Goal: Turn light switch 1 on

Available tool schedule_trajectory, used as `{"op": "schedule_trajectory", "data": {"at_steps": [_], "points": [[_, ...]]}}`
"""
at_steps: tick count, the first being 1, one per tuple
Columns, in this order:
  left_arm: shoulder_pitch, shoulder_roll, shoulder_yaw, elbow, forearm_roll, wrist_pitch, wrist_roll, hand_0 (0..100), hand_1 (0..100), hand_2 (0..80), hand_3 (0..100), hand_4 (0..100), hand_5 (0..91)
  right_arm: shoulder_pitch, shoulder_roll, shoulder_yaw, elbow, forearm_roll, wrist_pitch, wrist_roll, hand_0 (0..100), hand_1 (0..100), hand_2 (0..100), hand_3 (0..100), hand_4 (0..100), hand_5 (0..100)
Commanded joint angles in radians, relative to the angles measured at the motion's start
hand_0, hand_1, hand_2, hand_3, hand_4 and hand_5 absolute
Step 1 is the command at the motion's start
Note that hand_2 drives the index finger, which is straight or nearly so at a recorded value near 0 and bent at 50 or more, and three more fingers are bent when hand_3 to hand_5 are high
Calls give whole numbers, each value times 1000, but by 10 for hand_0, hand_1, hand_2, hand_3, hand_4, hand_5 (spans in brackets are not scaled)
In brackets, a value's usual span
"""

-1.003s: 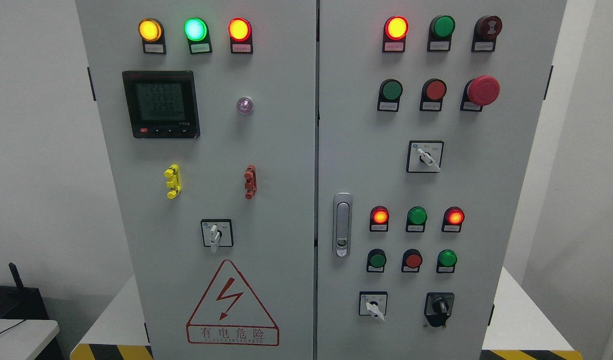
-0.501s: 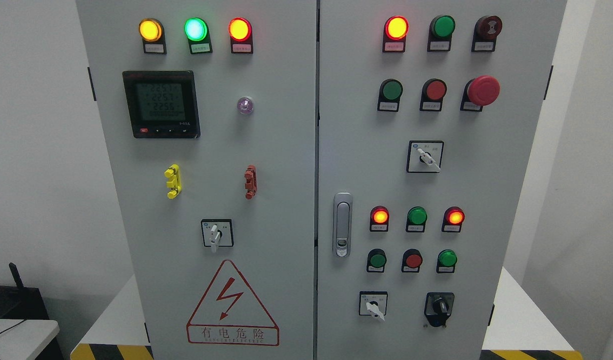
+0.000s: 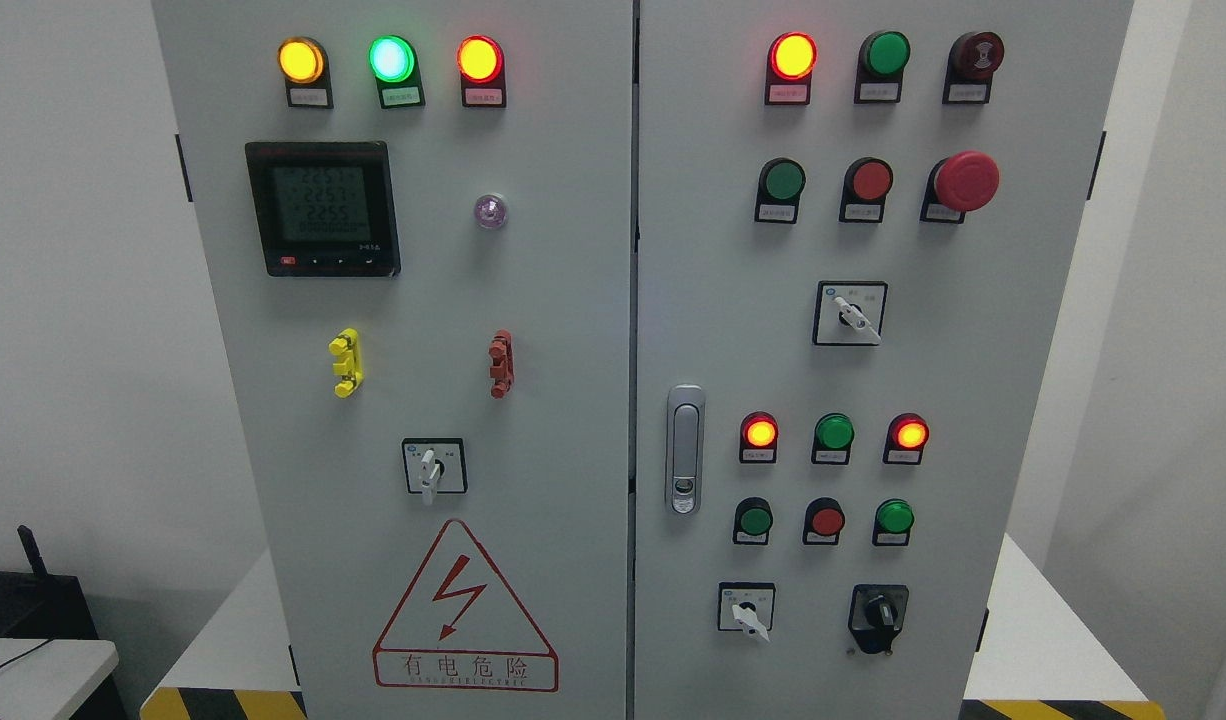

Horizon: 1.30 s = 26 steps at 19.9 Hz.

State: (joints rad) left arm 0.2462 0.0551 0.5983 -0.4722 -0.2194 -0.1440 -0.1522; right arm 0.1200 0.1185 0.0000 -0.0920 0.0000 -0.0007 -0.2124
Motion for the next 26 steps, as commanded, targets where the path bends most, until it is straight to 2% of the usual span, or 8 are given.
{"op": "schedule_trajectory", "data": {"at_steps": [1, 3, 6, 10, 13, 17, 22, 26], "points": [[25, 31, 239, -449, 3, -19, -4, 384, 153, 10, 256, 347, 0, 0, 1, 23, 0, 5, 1, -1, 120, 389, 0, 0, 0, 0], [25, 29, 248, -555, 6, -20, -3, 393, 154, 24, 258, 345, 0, 0, 0, 23, 0, 5, 1, -1, 120, 389, 0, 0, 0, 0], [24, 31, 252, -747, 8, -20, -3, 402, 155, 72, 311, 402, 20, 0, 0, 23, 0, 5, 1, -1, 120, 389, 0, 0, 0, 0], [10, 32, 259, -969, 9, -20, -7, 409, 166, 134, 382, 477, 116, 0, 0, 23, 0, 5, 1, -1, 120, 389, 0, 0, 0, 0], [-18, 31, 258, -1100, 17, -22, -33, 419, 165, 227, 458, 561, 253, 0, 0, 23, 0, 5, 1, -1, 120, 389, 0, 0, 0, 0], [-33, 31, 247, -1232, 18, -69, -101, 448, 115, 354, 555, 653, 427, 0, 1, 23, 0, 5, 1, -1, 120, 389, 0, 0, 0, 0], [-76, 32, 195, -1310, 37, -155, -124, 406, 132, 416, 643, 732, 619, 0, 1, 23, 0, 5, 1, -1, 120, 389, 0, 0, 0, 0], [-136, 31, 106, -1362, 84, -157, -127, 383, 167, 446, 680, 758, 682, 0, 0, 23, 0, 5, 1, -1, 120, 389, 0, 0, 0, 0]]}}
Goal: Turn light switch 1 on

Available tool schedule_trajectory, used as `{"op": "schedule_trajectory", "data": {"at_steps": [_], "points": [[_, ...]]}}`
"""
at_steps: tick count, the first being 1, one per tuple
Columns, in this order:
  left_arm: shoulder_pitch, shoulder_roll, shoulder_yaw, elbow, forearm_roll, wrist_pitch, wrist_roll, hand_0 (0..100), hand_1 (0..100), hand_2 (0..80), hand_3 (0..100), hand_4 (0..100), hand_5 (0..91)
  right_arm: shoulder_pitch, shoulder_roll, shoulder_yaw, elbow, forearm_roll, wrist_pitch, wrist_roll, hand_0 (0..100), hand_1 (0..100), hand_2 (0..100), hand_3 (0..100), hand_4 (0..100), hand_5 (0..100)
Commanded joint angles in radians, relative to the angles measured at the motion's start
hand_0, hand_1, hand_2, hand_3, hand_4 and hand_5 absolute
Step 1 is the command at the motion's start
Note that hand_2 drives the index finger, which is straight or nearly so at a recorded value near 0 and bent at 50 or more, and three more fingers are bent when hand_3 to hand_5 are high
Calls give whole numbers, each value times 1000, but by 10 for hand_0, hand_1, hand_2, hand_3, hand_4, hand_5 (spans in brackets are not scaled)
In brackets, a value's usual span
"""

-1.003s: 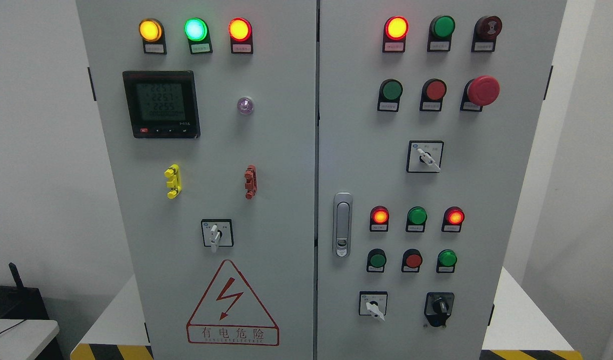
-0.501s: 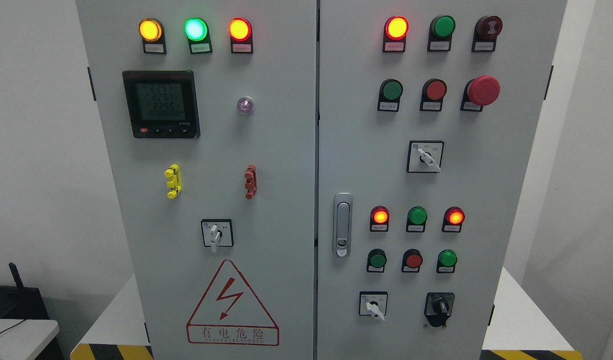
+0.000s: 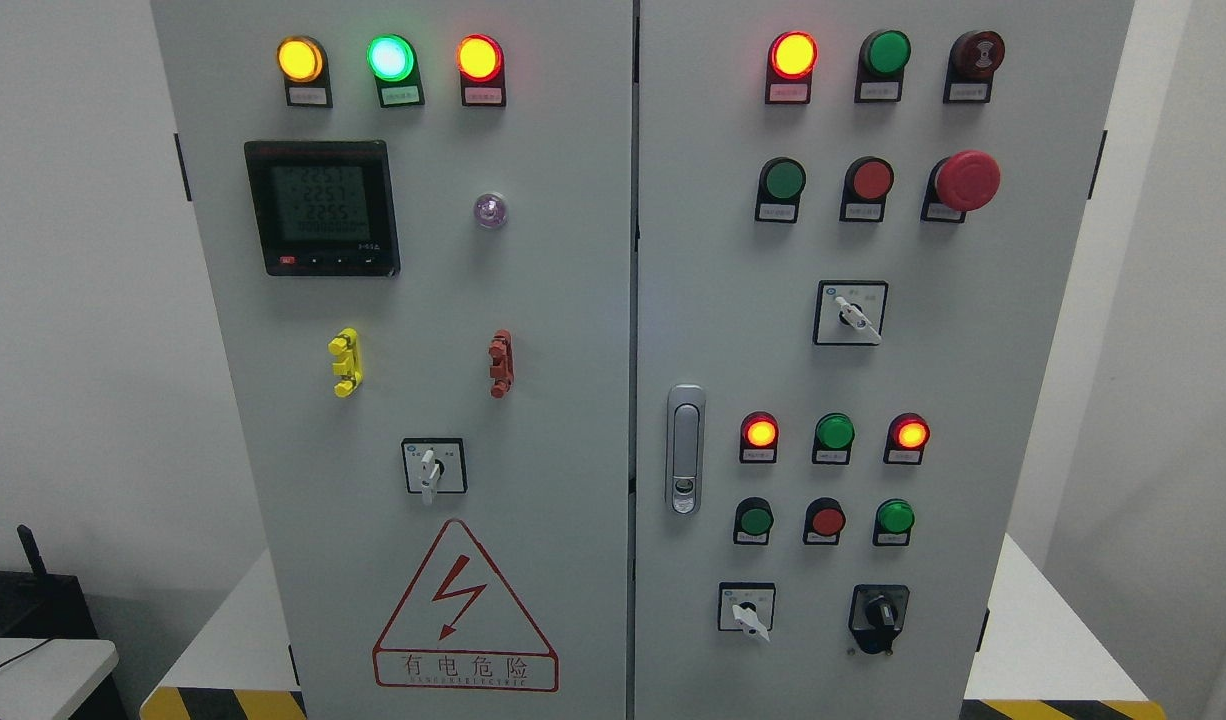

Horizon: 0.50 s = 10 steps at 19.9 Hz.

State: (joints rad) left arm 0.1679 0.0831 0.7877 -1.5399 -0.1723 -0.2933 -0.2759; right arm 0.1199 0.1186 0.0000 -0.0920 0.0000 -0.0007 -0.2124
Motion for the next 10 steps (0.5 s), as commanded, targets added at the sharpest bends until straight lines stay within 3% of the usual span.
{"op": "schedule_trajectory", "data": {"at_steps": [1, 10], "points": [[-62, 4, -108, -310, 37, -12, -3, 376, 177, 447, 687, 761, 689, 1, 0, 23, 0, 5, 1, -1, 120, 389, 0, 0, 0, 0], [-123, 6, -264, -376, 30, -20, 10, 260, 228, 432, 691, 759, 705, 1, 0, 23, 0, 5, 1, -1, 120, 389, 0, 0, 0, 0]]}}
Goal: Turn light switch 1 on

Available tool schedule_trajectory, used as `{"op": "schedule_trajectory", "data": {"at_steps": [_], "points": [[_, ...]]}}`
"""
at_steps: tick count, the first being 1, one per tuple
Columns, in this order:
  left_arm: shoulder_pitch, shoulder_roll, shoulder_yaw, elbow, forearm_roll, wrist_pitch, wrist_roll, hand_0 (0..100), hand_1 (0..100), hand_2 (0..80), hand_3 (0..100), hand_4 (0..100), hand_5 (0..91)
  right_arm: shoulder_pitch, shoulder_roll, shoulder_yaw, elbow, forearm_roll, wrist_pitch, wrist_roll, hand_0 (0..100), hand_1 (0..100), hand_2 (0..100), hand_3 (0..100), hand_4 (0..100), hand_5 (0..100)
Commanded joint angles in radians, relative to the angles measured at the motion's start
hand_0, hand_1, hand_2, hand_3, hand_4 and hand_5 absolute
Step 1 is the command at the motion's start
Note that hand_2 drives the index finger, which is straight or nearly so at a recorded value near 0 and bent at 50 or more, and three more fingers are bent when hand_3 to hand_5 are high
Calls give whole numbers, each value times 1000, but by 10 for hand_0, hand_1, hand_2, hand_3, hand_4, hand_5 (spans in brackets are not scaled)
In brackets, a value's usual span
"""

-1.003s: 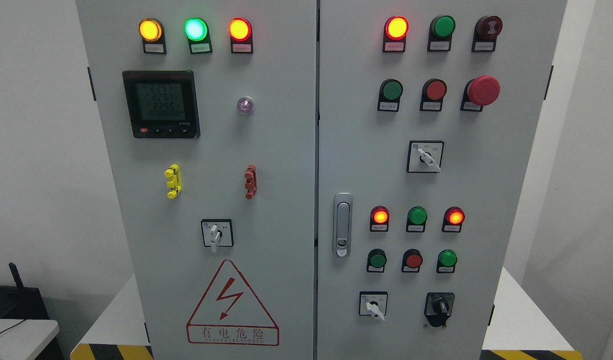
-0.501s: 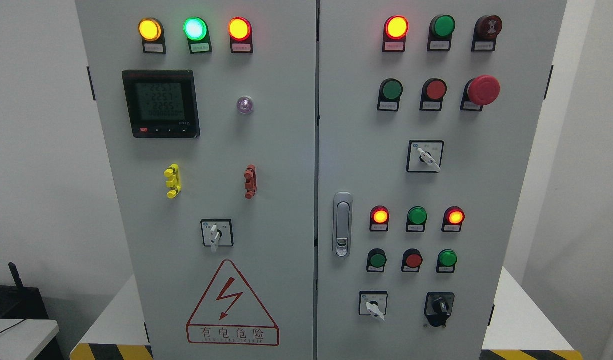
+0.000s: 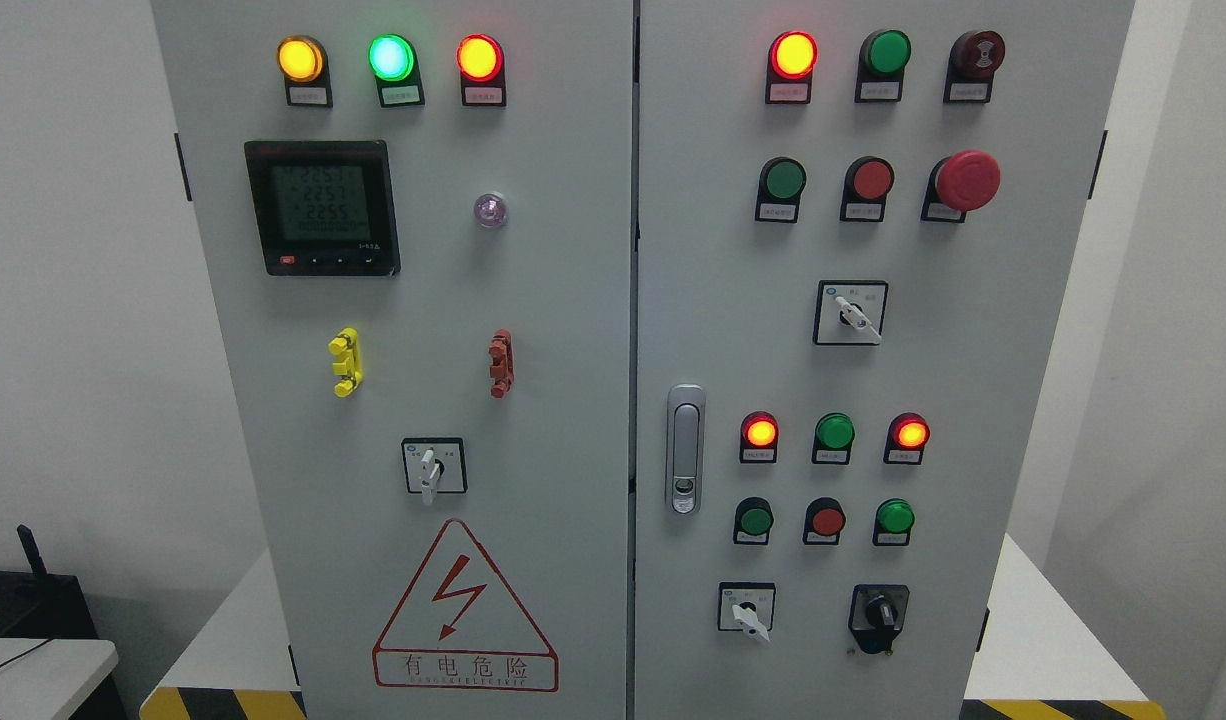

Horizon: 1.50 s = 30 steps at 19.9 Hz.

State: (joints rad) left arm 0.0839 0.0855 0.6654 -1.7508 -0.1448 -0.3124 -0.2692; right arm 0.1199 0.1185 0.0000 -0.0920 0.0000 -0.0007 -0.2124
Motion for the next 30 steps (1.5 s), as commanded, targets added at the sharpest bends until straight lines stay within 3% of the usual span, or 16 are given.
{"op": "schedule_trajectory", "data": {"at_steps": [1, 6, 10, 14, 19, 23, 30], "points": [[-44, 10, -154, -165, 1, -1, 5, 257, 226, 431, 691, 759, 706, 0, 1, 23, 0, 5, 1, -1, 120, 389, 0, 0, 0, 0], [-101, 23, -246, -167, -9, 4, 19, 249, 230, 431, 692, 759, 705, 0, 0, 23, 0, 5, 1, -1, 120, 389, 0, 0, 0, 0], [-151, 19, -351, -167, -53, 35, 51, 242, 241, 432, 694, 759, 707, 1, 0, 23, 0, 5, 1, -1, 120, 389, 0, 0, 0, 0], [-207, 10, -449, -164, -143, 157, 158, 234, 285, 433, 695, 759, 713, 0, 0, 23, 0, 5, 1, -1, 120, 389, 0, 0, 0, 0], [-223, -3, -536, -162, -154, 197, 225, 252, 303, 454, 709, 766, 723, 0, 0, 23, 0, 5, 1, -1, 120, 389, 0, 0, 0, 0], [-245, -59, -632, -164, -200, 274, 321, 258, 319, 460, 713, 768, 726, 0, 0, 23, 0, 5, 1, -1, 120, 389, 0, 0, 0, 0], [-311, -124, -725, -159, -246, 446, 340, 273, 347, 501, 761, 796, 746, 0, 0, 23, 0, 5, 1, -1, 120, 389, 0, 0, 0, 0]]}}
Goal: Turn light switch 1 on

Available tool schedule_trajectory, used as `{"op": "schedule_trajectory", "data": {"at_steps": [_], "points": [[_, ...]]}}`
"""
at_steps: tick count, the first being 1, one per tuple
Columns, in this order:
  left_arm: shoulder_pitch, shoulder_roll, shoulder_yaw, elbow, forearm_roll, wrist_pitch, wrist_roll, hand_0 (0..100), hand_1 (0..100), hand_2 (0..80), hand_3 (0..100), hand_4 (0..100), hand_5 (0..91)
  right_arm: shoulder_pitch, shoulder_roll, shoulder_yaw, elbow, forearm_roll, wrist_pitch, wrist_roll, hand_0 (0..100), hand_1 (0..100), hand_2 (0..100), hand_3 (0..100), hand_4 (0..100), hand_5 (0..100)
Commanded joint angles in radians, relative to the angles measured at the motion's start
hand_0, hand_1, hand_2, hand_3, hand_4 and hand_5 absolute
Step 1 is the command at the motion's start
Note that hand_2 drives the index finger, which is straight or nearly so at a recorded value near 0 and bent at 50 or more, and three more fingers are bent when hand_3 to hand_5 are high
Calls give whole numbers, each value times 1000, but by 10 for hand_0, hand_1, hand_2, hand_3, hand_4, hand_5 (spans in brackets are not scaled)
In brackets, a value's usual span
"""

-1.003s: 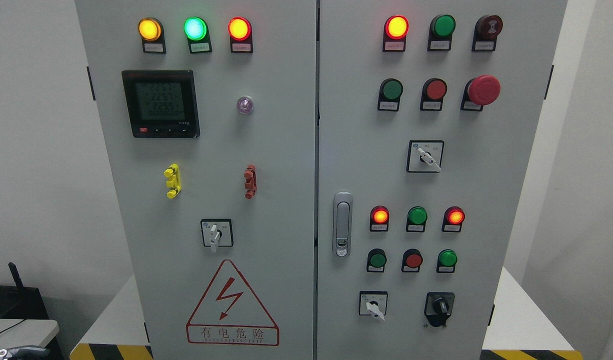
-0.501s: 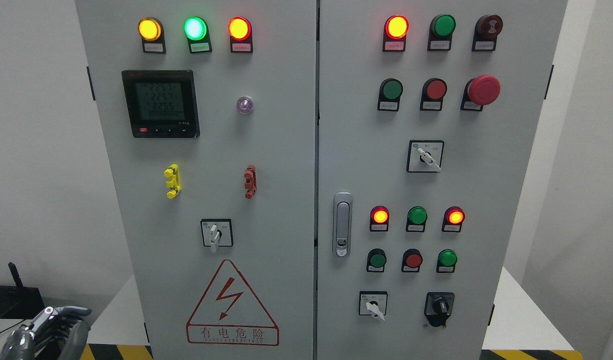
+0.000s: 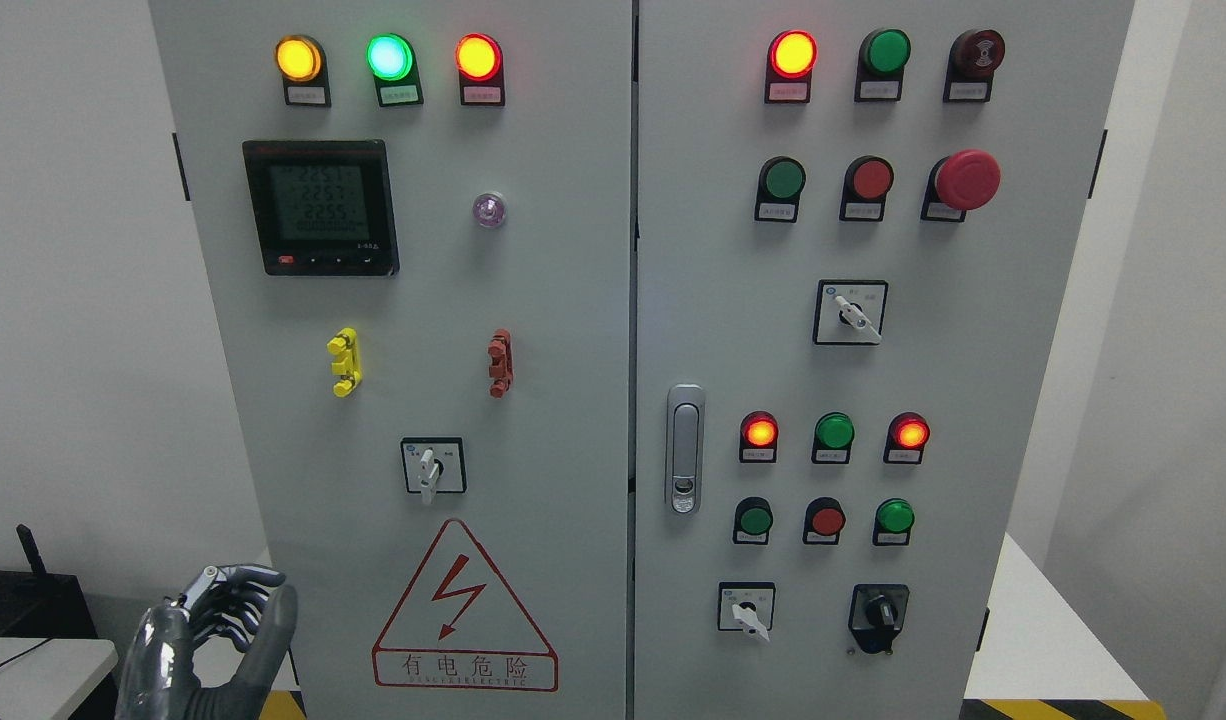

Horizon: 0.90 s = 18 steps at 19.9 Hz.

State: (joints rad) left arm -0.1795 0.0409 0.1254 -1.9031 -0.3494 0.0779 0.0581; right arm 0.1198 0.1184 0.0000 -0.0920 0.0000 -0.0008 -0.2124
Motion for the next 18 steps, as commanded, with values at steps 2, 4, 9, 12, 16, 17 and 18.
{"op": "schedule_trajectory", "data": {"at_steps": [2, 4, 9, 12, 16, 17, 18], "points": [[-78, -90, -205, -1, -81, 97, 41, 283, 348, 512, 774, 807, 757, 0, 1, 23, 0, 5, 1, -1, 120, 389, 0, 0, 0, 0], [-107, -102, -233, 1, -97, 143, 80, 276, 356, 523, 790, 816, 761, 0, 0, 23, 0, 5, 1, -1, 120, 389, 0, 0, 0, 0], [-170, -105, -271, 16, -102, 250, 160, 236, 379, 526, 804, 828, 770, 1, 0, 23, 0, 5, 1, -1, 120, 389, 0, 0, 0, 0], [-186, -107, -276, 32, -102, 255, 184, 232, 393, 526, 807, 830, 775, 0, 0, 23, 0, 5, 1, -1, 120, 389, 0, 0, 0, 0], [-204, -111, -312, 35, -102, 341, 258, 220, 434, 524, 808, 829, 779, 0, 0, 23, 0, 5, 1, -1, 120, 389, 0, 0, 0, 0], [-212, -113, -319, 35, -100, 358, 276, 218, 447, 523, 808, 829, 779, 0, 1, 23, 0, 5, 1, -1, 120, 389, 0, 0, 0, 0], [-213, -115, -320, 36, -100, 364, 287, 217, 453, 521, 808, 830, 779, 0, 0, 23, 0, 5, 1, -1, 120, 389, 0, 0, 0, 0]]}}
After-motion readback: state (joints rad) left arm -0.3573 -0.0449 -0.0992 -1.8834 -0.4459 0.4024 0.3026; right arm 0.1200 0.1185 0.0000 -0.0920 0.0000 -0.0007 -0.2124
